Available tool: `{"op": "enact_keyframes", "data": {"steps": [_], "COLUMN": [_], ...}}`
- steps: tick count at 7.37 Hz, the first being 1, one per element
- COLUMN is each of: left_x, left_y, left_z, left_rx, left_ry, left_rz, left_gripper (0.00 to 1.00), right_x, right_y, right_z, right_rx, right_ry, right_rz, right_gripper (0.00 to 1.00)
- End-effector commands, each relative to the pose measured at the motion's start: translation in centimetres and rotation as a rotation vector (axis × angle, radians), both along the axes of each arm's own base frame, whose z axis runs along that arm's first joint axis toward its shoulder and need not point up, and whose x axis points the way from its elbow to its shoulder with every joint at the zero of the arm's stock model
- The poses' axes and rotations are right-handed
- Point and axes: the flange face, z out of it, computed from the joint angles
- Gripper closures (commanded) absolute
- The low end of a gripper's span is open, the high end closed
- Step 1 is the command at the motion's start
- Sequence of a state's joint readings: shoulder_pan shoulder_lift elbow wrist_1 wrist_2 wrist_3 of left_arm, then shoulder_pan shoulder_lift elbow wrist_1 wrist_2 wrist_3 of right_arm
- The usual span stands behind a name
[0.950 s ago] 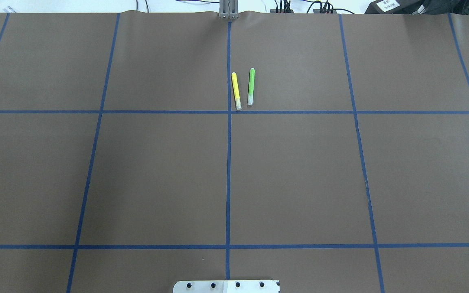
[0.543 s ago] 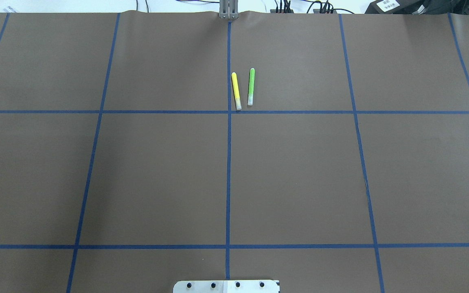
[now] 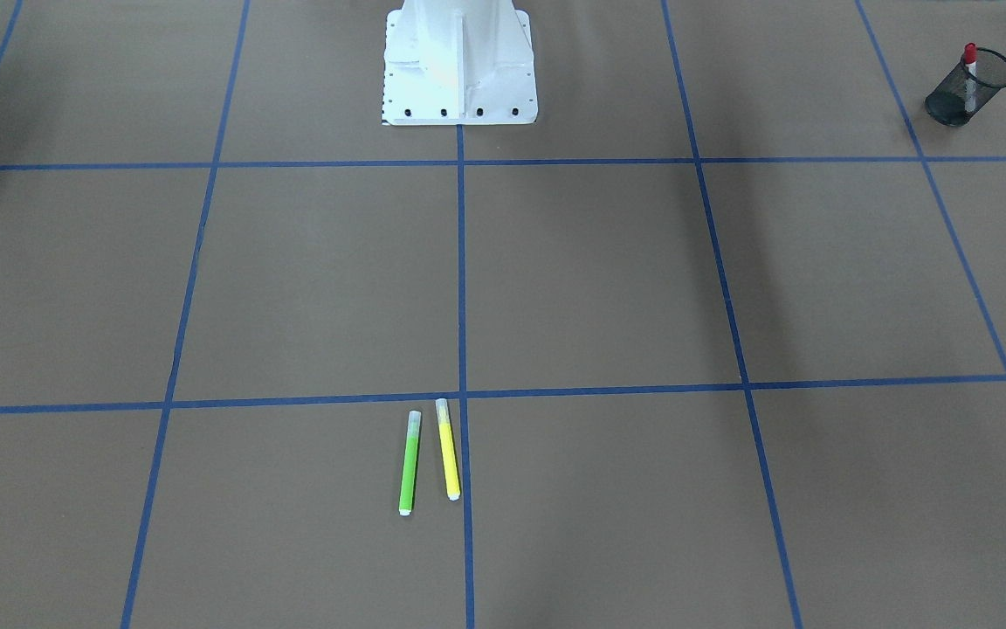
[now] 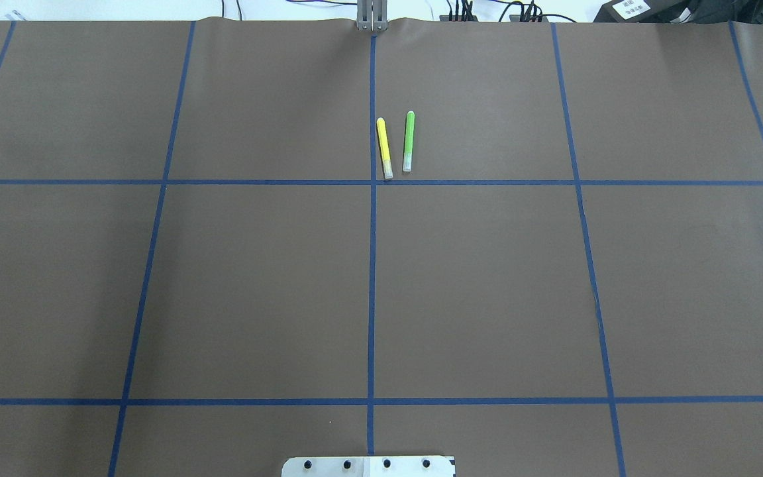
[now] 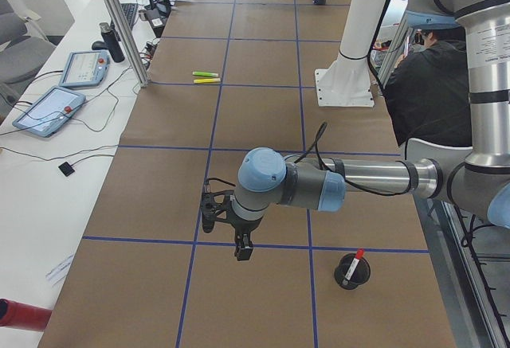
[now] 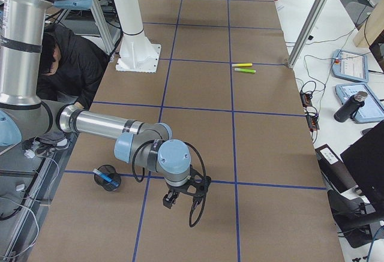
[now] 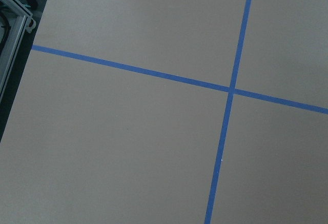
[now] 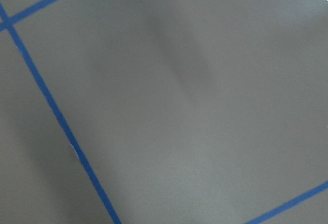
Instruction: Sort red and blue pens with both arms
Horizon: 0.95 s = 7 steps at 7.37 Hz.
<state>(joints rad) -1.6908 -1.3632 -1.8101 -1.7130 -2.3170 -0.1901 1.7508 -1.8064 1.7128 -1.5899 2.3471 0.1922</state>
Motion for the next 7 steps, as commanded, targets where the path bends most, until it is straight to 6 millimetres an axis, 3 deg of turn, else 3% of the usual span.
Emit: {"op": "enact_keyframes", "data": {"steps": [1,2,3,6,7], "left_x": [3.5,5.0,5.1,5.8,5.8], "left_y": [-0.8,-1.0,-1.0,-2.0,-2.1], "left_z": [0.1,0.6,0.9,1.8,1.5], "left_rx": [-0.053,-0.077,-0.081,-0.09,-0.088], "left_ry": [0.023,0.024,0.022,0.046,0.047], "left_rz": [0.029,0.041,0.045,0.062,0.058], "left_gripper": [0.0,0.0,0.0,0.0,0.0], "right_x": [-0.1,-0.1,-1.2,-5.5,-6.4], "right_y": [-1.8,-2.0,-2.4,-9.1,-10.1], "right_z": [-1.9,-2.3,-2.7,-7.4,-8.0], "right_rx": [0.149,0.153,0.152,0.134,0.147], "right_ry": [0.019,0.012,-0.033,-0.041,-0.042], "right_rz": [-0.004,-0.002,-0.01,-0.009,-0.029], "right_gripper": [0.0,0.0,0.0,0.0,0.0]}}
